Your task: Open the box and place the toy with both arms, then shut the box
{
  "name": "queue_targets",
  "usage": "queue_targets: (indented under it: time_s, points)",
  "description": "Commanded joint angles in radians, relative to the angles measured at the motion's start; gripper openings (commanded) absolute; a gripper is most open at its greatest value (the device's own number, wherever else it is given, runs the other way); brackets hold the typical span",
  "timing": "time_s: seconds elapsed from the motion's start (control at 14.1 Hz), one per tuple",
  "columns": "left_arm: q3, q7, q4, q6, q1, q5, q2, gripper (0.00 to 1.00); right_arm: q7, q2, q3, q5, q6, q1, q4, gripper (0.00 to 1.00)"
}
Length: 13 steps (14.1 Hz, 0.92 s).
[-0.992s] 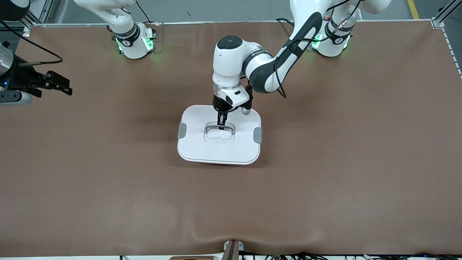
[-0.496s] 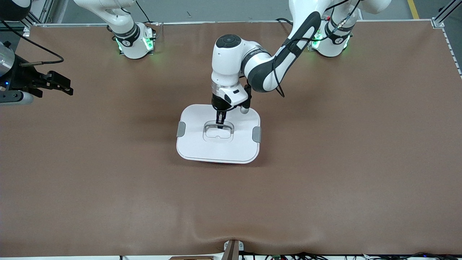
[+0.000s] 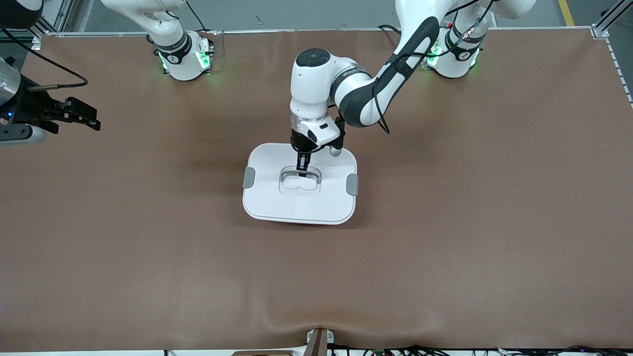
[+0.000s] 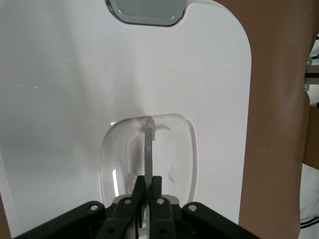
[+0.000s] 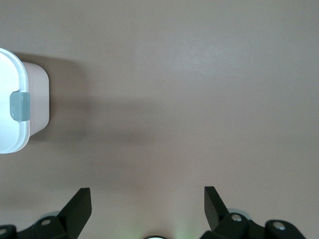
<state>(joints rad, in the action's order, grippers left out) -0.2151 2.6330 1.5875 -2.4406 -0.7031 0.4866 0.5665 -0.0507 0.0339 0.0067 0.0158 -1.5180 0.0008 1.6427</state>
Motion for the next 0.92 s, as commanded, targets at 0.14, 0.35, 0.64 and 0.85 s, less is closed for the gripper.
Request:
queue_targets:
  time_s: [0.14, 0.35, 0.64, 0.85]
  points:
    - [0.005, 0.028, 0.006, -0.003, -0.003, 0.032, 0.007, 0.00, 0.015, 0.000, -0.001, -0.016, -0.013, 0.008, -0.001, 1.00]
    - [0.005, 0.030, 0.006, 0.003, -0.004, 0.030, 0.006, 0.00, 0.017, 0.003, -0.004, -0.008, -0.043, -0.001, -0.001, 1.00]
    - [0.005, 0.030, 0.005, 0.011, -0.004, 0.030, 0.006, 0.10, 0.002, 0.004, -0.010, 0.001, -0.022, -0.031, -0.012, 1.00]
    - [0.002, 0.030, 0.002, 0.011, -0.001, 0.029, 0.000, 0.66, 0.006, 0.003, -0.010, 0.001, 0.039, -0.033, -0.061, 1.00]
